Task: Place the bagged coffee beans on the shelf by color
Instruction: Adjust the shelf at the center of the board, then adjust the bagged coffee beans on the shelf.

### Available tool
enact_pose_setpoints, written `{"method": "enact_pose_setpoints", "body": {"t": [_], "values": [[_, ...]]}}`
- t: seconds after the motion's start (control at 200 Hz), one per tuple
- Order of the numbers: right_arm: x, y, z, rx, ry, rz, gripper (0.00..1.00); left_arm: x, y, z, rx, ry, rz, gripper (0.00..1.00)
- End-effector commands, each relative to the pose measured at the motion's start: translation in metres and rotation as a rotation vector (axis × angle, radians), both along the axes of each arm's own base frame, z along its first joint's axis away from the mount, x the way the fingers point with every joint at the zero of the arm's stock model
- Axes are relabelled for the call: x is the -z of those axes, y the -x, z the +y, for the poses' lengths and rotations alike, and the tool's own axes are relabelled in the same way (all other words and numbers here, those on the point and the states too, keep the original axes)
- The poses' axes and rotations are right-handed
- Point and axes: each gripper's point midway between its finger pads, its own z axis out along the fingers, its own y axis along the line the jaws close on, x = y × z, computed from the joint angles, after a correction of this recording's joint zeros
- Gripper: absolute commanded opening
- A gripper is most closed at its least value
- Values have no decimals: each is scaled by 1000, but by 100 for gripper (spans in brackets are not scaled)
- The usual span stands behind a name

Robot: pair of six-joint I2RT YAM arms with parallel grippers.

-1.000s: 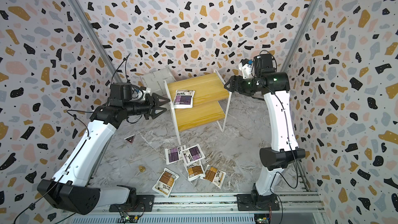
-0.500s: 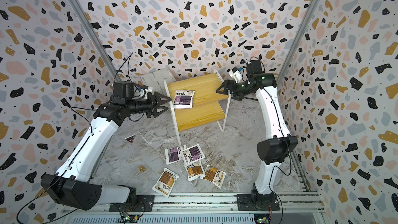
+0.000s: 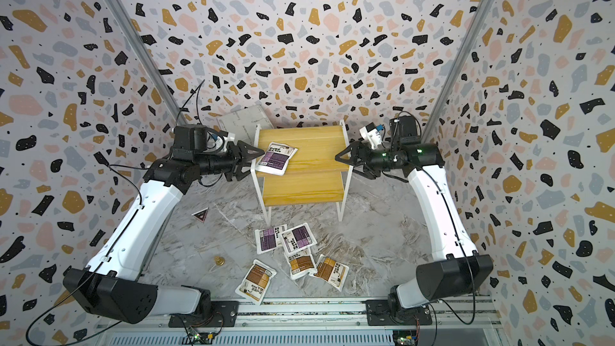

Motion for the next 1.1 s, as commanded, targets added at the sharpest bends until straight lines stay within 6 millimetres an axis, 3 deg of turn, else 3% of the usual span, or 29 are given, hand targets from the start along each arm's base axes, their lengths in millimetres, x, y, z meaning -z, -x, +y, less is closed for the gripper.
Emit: {"method": "enact_pose_setpoints", "body": {"t": [0.0,0.11,0.22,0.29,0.37,0.511,0.656,0.891,1.091], "values": [[-37,19,6,-29,-85,-105,84,-25,3,1,13,-20,-101,63],[-40,26,-5,9,4,-134,84,-27,6,7,-2,-62,-113,63],[-42,24,-38,144,232,-175,84,-31,9,11,-12,-87,-129,64],[-53,22,-58,225,338,-218,83,-35,11,14,-19,-100,-141,64],[-72,22,-62,249,348,-268,83,-42,14,18,-27,-136,-177,65],[-102,26,-30,146,226,-326,81,-55,19,27,-50,-191,-230,67],[-113,42,29,-64,81,-301,80,-68,26,40,-95,-253,-280,72],[-89,55,89,-257,43,-202,79,-82,53,62,-178,-313,-354,78],[-64,58,121,-343,61,-140,79,-61,78,56,-164,-207,-318,79]]}}
